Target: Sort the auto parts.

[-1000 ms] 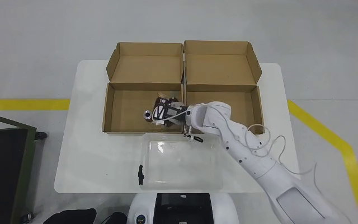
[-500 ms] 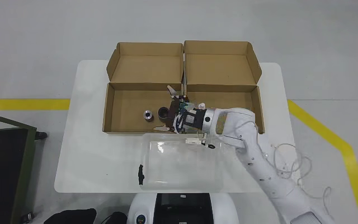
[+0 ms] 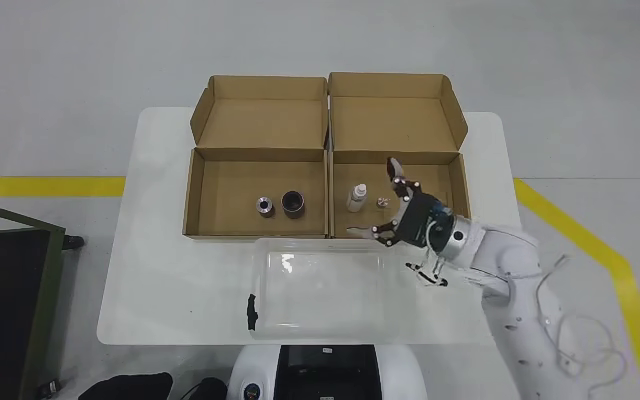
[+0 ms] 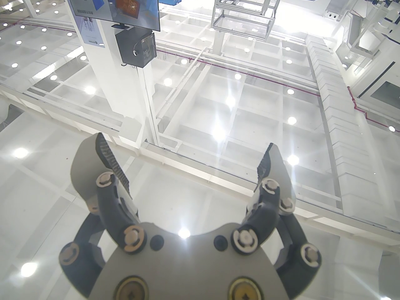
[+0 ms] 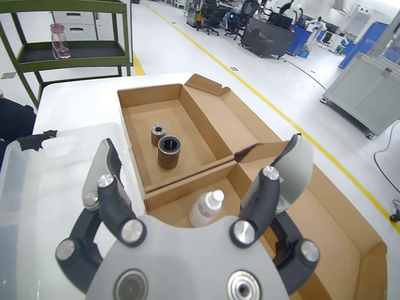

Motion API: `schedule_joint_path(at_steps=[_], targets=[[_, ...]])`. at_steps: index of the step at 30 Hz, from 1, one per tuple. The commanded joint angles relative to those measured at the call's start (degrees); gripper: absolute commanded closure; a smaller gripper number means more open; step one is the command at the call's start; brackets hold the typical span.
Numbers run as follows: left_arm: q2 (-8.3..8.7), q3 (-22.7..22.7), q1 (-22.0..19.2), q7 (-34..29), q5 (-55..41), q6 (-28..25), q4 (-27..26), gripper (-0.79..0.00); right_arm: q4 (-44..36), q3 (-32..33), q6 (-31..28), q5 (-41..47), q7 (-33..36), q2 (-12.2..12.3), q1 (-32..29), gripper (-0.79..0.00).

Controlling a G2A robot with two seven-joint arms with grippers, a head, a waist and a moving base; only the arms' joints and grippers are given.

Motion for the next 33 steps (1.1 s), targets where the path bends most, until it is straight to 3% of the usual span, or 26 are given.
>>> schedule_joint_path(at_steps=[1,14,33], targets=[[0.0,0.0,0.0,0.0,0.0,0.0,0.0,-0.785,-0.63,2.77,0.31,-0.56,-1.39,0.39,-2.44,-0.785],[0.0,0.0,0.0,0.0,0.0,0.0,0.0,-0.785,-1.82,17.43,0.36,-2.08,-13.67,2.31,-15.75,-0.785],[0.0,0.0,0.0,0.0,0.0,0.0,0.0,-0.785,-3.7,24.87,-0.2,-2.85,-22.85,3.52,-23.99,-0.785]])
